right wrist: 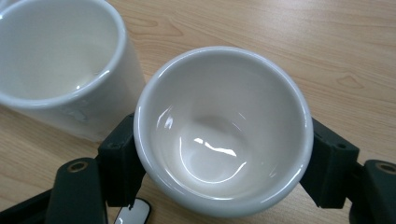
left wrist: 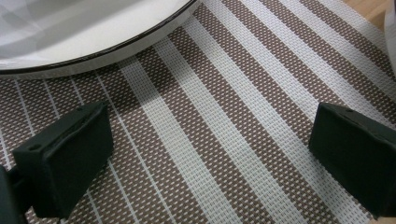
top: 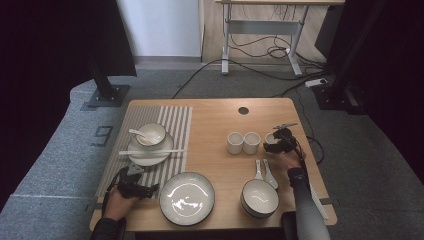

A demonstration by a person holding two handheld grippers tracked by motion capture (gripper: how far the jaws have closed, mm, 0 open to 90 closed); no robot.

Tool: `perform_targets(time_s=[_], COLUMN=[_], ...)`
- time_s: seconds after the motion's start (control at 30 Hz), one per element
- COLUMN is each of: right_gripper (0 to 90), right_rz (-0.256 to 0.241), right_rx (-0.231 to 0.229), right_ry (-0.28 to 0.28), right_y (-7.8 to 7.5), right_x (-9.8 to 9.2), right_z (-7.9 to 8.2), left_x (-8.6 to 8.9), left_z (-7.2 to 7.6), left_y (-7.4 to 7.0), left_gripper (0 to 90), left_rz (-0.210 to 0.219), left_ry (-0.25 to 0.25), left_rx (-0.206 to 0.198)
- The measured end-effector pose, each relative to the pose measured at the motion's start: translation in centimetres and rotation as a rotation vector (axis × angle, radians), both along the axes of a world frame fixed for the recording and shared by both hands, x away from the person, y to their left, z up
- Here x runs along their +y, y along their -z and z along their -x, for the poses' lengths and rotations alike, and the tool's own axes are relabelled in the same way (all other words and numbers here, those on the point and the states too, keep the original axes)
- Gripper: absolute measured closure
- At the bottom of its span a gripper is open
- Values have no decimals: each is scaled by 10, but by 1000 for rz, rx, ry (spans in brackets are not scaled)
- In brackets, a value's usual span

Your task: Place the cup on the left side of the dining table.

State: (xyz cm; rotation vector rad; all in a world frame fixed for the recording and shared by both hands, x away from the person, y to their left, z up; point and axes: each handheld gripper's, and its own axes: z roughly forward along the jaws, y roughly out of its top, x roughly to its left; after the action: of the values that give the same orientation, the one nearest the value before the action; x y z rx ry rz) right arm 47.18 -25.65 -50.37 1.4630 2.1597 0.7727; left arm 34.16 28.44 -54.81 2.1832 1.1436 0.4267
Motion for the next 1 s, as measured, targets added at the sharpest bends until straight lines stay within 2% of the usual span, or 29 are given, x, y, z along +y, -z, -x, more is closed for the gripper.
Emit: perform_targets(time_s=[0.43, 0.67, 0.9, 1.0], right_gripper=[269, 270, 270, 270], right_rz=[-17, -10, -16, -14], right_rx=[-34, -46, -48, -52], right_ry=[-49, -91, -136, -157], right_y=[-31, -45, -54, -58], right_x=[0, 5, 13, 17], right_z=[21, 34, 43, 48], left_x=[0, 3, 2, 2], left_z=[-1, -1, 0, 0], left_y=[-1, -4, -13, -17], left_gripper=[6, 52, 88, 96], left_rz=[2, 26, 28, 34], left_ry=[-15, -38, -48, -54], left_rx=[6, 14, -18, -18])
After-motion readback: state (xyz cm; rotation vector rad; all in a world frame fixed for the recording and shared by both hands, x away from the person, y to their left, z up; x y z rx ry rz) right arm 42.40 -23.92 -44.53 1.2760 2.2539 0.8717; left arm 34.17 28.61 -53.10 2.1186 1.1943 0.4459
